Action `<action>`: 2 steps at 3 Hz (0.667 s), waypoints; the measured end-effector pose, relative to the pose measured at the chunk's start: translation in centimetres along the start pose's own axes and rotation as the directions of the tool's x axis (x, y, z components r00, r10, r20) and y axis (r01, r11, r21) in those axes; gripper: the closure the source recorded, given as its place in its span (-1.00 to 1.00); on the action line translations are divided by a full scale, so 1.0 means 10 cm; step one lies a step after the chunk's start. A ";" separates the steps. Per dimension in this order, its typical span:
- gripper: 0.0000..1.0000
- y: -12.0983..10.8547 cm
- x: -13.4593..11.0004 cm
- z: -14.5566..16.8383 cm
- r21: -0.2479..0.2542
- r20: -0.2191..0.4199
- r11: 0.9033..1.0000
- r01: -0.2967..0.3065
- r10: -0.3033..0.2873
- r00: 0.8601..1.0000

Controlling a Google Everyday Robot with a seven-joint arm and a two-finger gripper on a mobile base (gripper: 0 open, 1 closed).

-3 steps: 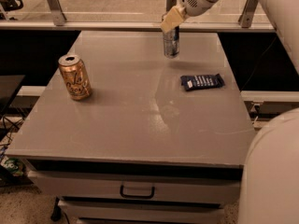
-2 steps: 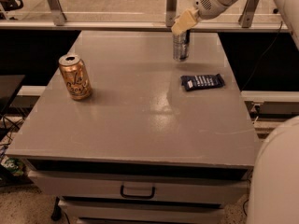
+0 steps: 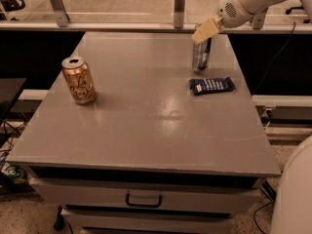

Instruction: Move redbull can near rxbar blueberry

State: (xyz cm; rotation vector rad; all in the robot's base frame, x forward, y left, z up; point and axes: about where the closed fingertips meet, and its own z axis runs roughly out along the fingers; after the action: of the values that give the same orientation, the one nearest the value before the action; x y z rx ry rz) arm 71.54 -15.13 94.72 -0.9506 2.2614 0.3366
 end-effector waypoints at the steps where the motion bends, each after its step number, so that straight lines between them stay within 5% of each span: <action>1: 0.51 -0.02 0.20 -0.04 -0.001 -0.004 1.000 -0.029 0.029 1.000; 2: -0.07 -0.01 0.31 -0.03 -0.005 -0.004 0.999 -0.044 0.044 0.999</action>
Offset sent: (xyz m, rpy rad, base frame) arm -0.0279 -0.0308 -0.0192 0.0306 0.0217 -0.0498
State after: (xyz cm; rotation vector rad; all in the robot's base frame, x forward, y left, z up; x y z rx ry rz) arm 69.85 -17.03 92.93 -0.9057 2.2888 0.3599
